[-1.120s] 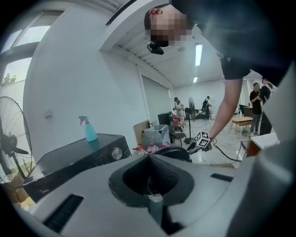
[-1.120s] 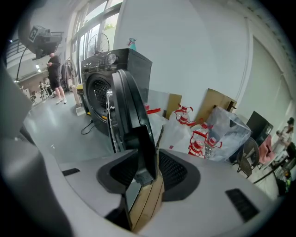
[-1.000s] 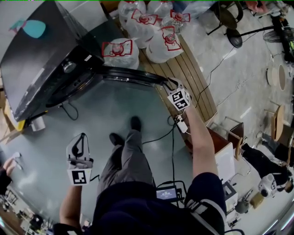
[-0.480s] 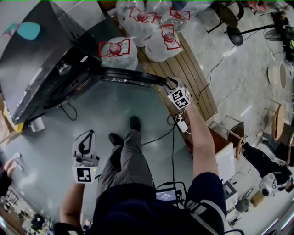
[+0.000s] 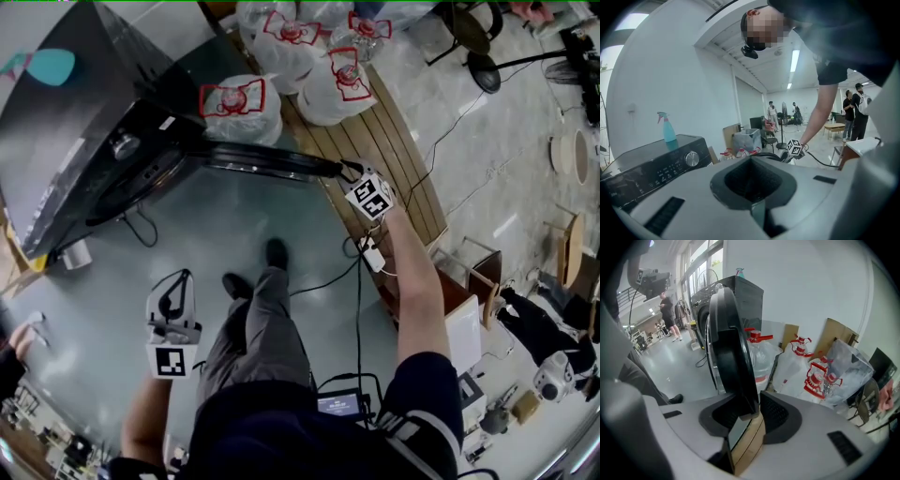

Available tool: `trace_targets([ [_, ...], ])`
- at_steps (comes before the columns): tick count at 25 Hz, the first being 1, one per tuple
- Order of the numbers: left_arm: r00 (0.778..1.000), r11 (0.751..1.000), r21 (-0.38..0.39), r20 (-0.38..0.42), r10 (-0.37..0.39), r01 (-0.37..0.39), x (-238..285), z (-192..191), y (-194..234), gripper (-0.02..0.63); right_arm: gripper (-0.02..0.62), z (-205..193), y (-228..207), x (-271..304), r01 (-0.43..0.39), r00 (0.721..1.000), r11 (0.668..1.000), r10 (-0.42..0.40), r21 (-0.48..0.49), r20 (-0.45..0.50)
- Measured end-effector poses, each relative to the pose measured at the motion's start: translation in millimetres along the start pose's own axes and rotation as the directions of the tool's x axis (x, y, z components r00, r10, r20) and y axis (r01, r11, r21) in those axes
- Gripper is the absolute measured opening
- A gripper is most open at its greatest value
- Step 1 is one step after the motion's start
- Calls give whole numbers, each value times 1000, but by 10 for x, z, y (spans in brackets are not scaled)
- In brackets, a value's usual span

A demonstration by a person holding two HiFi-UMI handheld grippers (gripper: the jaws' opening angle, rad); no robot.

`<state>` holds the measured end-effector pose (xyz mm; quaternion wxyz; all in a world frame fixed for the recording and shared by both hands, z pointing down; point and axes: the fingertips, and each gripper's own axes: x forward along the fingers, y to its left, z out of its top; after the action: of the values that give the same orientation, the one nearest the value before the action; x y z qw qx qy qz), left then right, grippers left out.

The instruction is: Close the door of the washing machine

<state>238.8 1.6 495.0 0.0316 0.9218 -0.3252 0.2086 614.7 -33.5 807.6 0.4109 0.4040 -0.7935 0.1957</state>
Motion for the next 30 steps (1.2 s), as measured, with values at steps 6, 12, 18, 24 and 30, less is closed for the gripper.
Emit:
trace_targets([
  [6,1000,1000,11,-7,9,-9,16,-62,18,23,114,-15,-21,84,-26,1000,1000,26,0,-1],
  [12,1000,1000,13,-9,15,-15,33,-78,27,23,110,-27,-30,108,-43,999,999,43,-2,1],
  [18,999,1000,1,-20,24,-24,2,-125,3,23,106,-42,15,106,-38,999,999,38,1,-7],
  [24,998,999,-8,-20,52,-52,-89,-152,34,23,103,-89,209,60,-17,1000,1000,17,0,-7],
  [30,997,997,-10,-15,79,-79,-216,-162,39,23,98,-155,470,11,18,1000,1000,-18,11,-22],
])
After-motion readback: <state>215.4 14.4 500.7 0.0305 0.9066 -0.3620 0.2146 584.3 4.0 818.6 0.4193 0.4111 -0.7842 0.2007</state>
